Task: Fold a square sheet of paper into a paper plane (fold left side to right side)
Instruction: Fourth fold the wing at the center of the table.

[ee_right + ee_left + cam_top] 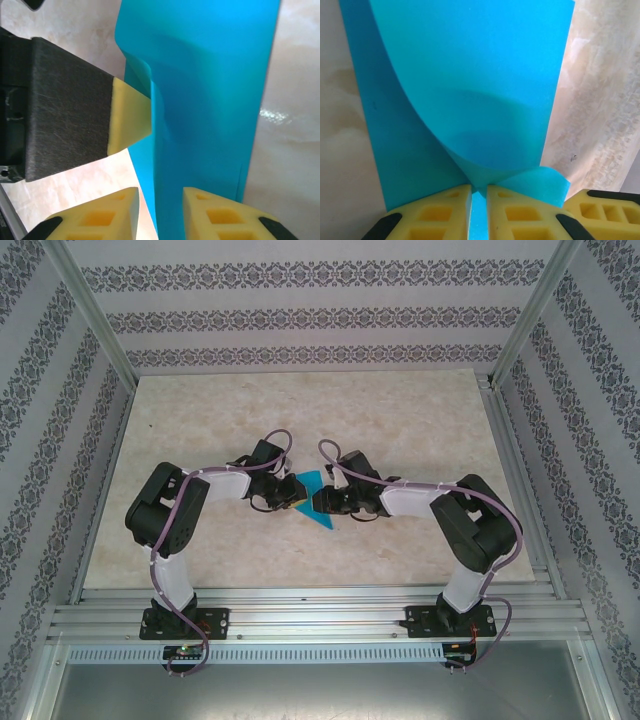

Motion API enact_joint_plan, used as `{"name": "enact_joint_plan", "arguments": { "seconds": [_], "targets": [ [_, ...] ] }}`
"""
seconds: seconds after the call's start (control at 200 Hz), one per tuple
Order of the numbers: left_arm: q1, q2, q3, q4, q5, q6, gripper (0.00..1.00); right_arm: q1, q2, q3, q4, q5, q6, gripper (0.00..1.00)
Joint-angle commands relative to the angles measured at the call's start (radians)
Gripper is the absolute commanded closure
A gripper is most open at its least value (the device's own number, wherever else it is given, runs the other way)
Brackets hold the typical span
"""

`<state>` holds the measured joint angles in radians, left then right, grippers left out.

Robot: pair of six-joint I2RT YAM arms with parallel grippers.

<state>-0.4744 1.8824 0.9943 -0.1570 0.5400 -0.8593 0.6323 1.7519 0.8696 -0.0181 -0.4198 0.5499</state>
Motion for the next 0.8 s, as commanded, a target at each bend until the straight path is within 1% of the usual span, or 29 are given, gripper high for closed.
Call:
{"name": "enact_joint_plan", "arguments": {
  "seconds": [0.0, 0.125, 0.235, 0.49, 0.794],
  "targets": [
    [-0.011, 0.021, 0.009, -0.018, -0.026, -0.003, 0.82, 0.004, -0.035, 0.066, -0.140, 0.073, -0.108, 0.70],
    [-0.010, 0.020, 0.012, -0.024, -0.026, 0.000, 0.82, 0.053, -0.028, 0.110, -0.253, 0.170, -0.180, 0.66],
    [-0.011, 0.018, 0.014, -0.027, -0.025, 0.001, 0.82, 0.088, -0.007, 0.145, -0.311, 0.230, -0.208, 0.65],
    [-0.011, 0.017, 0.018, -0.036, -0.027, 0.006, 0.82, 0.106, 0.037, 0.185, -0.341, 0.261, -0.224, 0.63],
    [-0.010, 0.016, 0.024, -0.043, -0.029, 0.008, 0.82, 0.130, 0.072, 0.214, -0.388, 0.291, -0.255, 0.65]
  ]
}}
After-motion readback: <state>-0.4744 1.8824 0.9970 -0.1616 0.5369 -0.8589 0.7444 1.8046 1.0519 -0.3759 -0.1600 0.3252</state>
